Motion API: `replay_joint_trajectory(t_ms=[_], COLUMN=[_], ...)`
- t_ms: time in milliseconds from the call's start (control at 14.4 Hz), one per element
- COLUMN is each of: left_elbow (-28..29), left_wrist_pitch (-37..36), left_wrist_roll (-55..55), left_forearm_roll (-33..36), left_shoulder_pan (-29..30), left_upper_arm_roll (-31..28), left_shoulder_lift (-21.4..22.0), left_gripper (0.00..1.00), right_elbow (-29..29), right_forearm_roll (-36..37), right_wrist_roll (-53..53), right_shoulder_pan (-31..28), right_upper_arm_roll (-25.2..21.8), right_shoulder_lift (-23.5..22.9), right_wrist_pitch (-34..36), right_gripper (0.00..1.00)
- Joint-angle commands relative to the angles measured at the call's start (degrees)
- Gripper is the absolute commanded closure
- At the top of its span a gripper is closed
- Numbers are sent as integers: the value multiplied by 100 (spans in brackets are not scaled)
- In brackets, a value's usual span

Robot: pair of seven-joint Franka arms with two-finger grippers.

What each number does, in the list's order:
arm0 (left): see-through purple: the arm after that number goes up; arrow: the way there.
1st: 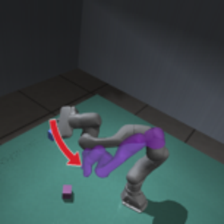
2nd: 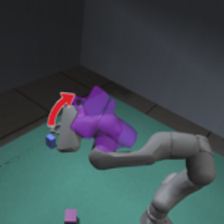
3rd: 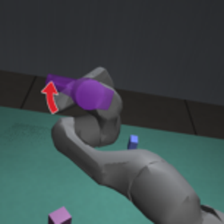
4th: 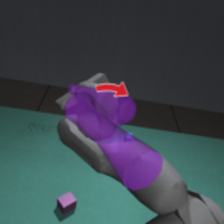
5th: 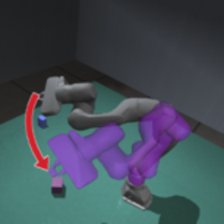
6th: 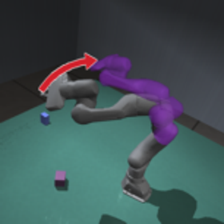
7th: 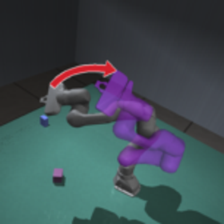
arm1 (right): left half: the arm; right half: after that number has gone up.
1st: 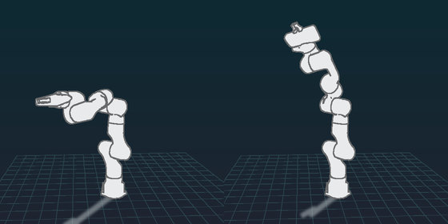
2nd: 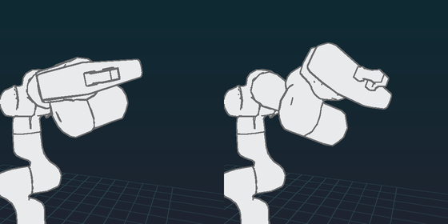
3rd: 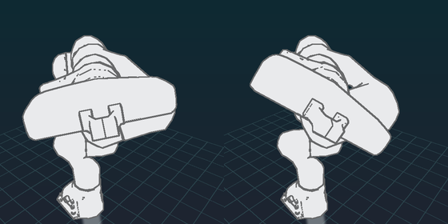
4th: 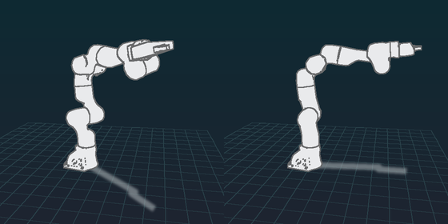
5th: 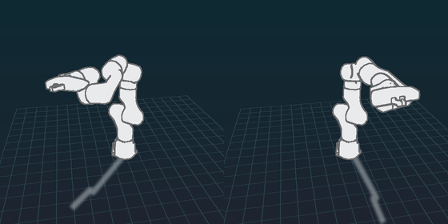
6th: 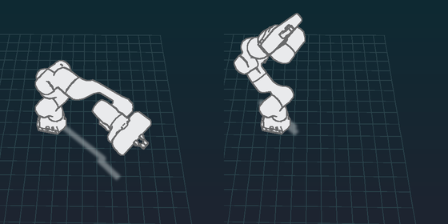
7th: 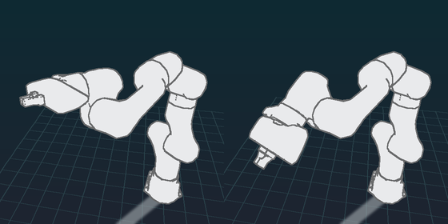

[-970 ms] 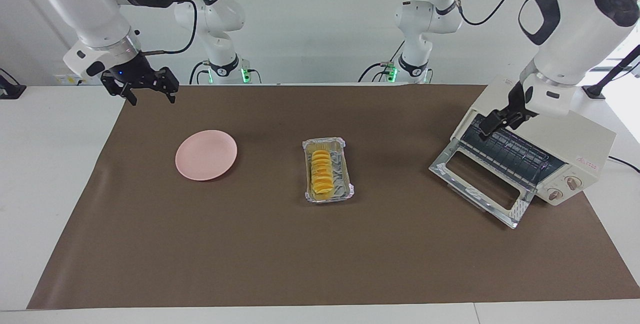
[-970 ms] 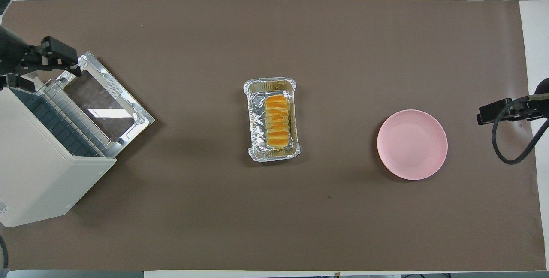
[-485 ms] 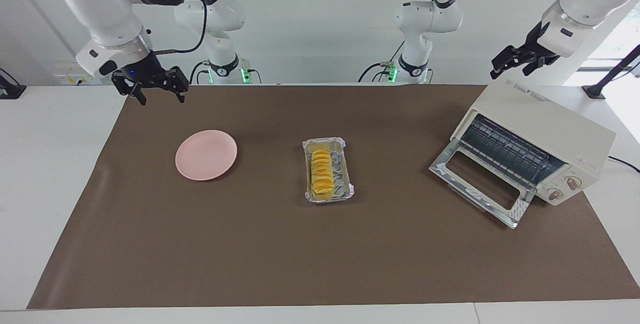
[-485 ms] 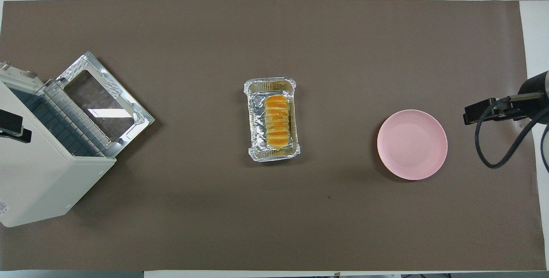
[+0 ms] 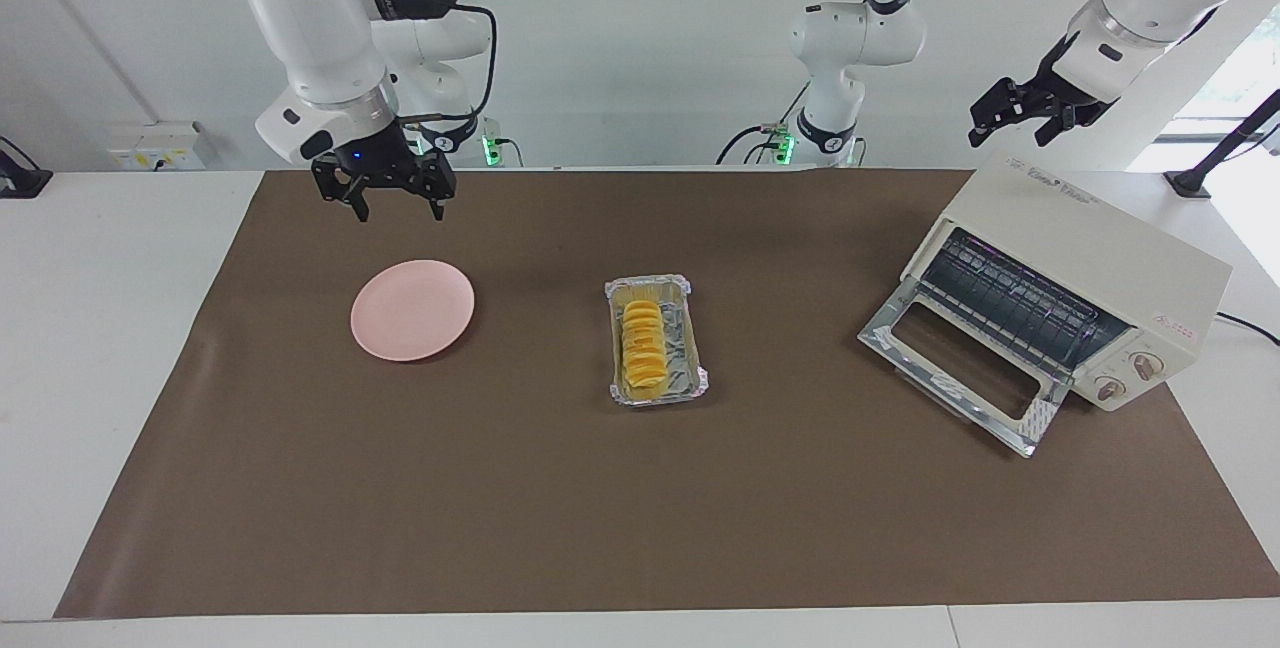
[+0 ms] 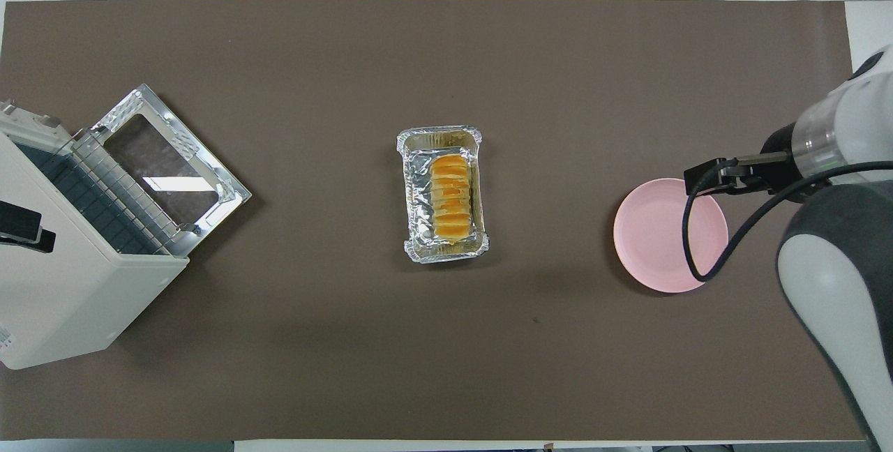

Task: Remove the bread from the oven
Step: 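Reach the right gripper to the foil tray of bread rolls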

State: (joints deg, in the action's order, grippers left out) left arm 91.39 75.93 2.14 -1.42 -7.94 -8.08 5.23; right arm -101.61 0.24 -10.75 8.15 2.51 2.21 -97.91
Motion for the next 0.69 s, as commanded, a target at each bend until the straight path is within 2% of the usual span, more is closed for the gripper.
replay_joint_trajectory(t_ms=[0,416,624], left_elbow=[124,212,528], left_wrist_pitch=[256,378,441], left_wrist_roll=[155,182,164], left_forearm_roll=[107,98,107], left_shoulder_pan=[47,135,152], left_upper_arm_roll=[88,114,158], left_shoulder_lift=[-65,-66,39], left_gripper=[0,0,0], right_elbow=[-52,-52,17], right_forearm_roll=[-191,-227,-227], right_wrist_roll=[-260,-1208,-1631], right_shoulder_pan=[99,757,1092], right_upper_arm_roll=[-5,-5,-5], right_shoulder_lift=[-386,-1300,-1801], right_wrist_pitch=[-499,-1711,-2248], right_gripper=[0,0,0])
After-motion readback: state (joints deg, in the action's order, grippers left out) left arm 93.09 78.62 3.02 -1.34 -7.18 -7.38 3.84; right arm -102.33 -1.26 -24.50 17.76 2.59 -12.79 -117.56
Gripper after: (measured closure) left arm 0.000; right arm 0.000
